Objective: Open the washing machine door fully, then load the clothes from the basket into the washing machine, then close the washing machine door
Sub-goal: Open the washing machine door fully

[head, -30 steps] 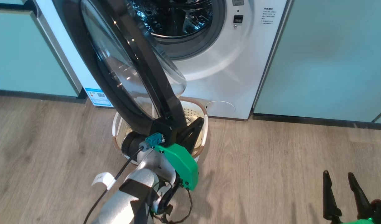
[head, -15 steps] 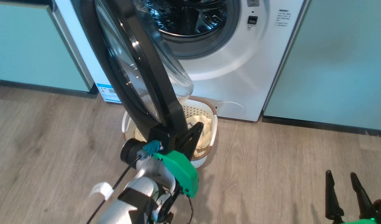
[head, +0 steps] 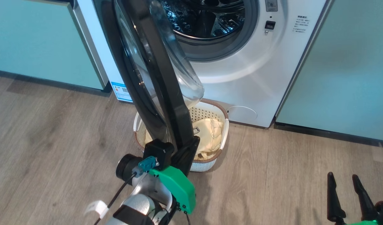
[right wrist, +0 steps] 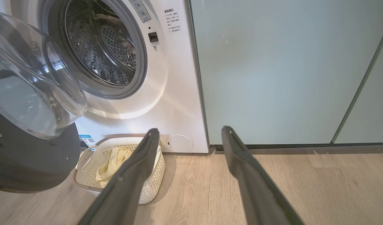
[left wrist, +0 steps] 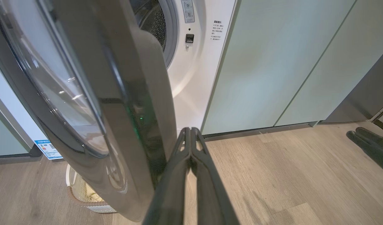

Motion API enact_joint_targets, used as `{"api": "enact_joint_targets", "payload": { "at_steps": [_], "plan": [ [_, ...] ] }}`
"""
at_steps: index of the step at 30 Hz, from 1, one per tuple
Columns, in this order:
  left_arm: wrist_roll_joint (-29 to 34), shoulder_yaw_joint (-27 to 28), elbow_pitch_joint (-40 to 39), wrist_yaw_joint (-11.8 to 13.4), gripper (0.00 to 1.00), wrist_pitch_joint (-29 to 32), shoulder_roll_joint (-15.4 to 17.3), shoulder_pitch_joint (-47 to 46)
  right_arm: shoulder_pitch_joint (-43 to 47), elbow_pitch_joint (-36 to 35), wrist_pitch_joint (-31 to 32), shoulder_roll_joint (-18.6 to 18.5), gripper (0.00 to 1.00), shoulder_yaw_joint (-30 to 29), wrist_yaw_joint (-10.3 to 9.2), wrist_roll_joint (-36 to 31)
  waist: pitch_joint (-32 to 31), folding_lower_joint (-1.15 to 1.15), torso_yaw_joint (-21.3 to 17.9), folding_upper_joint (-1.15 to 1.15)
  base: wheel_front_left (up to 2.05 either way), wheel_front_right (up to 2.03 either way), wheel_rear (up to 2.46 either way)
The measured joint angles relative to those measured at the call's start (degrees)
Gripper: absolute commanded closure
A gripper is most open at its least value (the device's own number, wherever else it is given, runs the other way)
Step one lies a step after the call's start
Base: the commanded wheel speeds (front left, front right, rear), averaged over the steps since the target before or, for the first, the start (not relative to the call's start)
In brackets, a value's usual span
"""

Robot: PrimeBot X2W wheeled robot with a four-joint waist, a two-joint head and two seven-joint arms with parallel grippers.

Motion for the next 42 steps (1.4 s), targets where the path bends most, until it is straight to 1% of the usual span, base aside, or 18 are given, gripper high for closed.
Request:
{"api": "enact_joint_targets", "payload": {
  "at_steps": [4,17,23,30,37,42],
  "plan": [
    [0.0,-0.05,0.02,-0.03,1.0,-0.04,0.34,-0.01,0.0,0.08,0.0,0.0,0.0,0.14,0.0,0.0,-0.12,0.0,-0.01,0.0,0.0,0.0,0.0],
    [0.0,0.14,3.0,-0.54,1.0,-2.2,0.58,-2.15,-0.01,0.47,0.0,0.03,0.0,0.36,0.0,0.69,-0.18,0.0,-3.03,0.0,0.0,0.0,0.0],
    [-0.57,0.14,4.14,-0.62,1.0,-3.25,0.51,-2.61,-0.01,0.67,0.0,0.03,0.0,0.31,0.0,1.02,-0.14,0.0,-3.32,0.0,0.0,0.0,0.0],
    [-0.55,-0.4,3.91,-0.43,1.0,-3.61,0.54,-2.49,0.01,0.68,0.0,0.03,0.0,-0.35,0.0,1.03,0.17,0.0,-1.47,0.0,0.0,0.0,0.0],
    [0.09,-0.94,1.88,1.01,1.0,-3.59,0.98,-1.13,0.0,0.9,0.0,0.03,0.0,-0.54,0.0,1.09,0.57,0.0,1.79,0.0,0.0,0.0,0.0],
    [0.67,-1.42,0.33,1.53,1.0,-3.59,1.48,0.02,0.0,1.1,0.0,0.04,0.0,-0.68,0.0,1.07,0.65,0.0,4.51,0.0,0.0,0.0,0.0]
  ]
}}
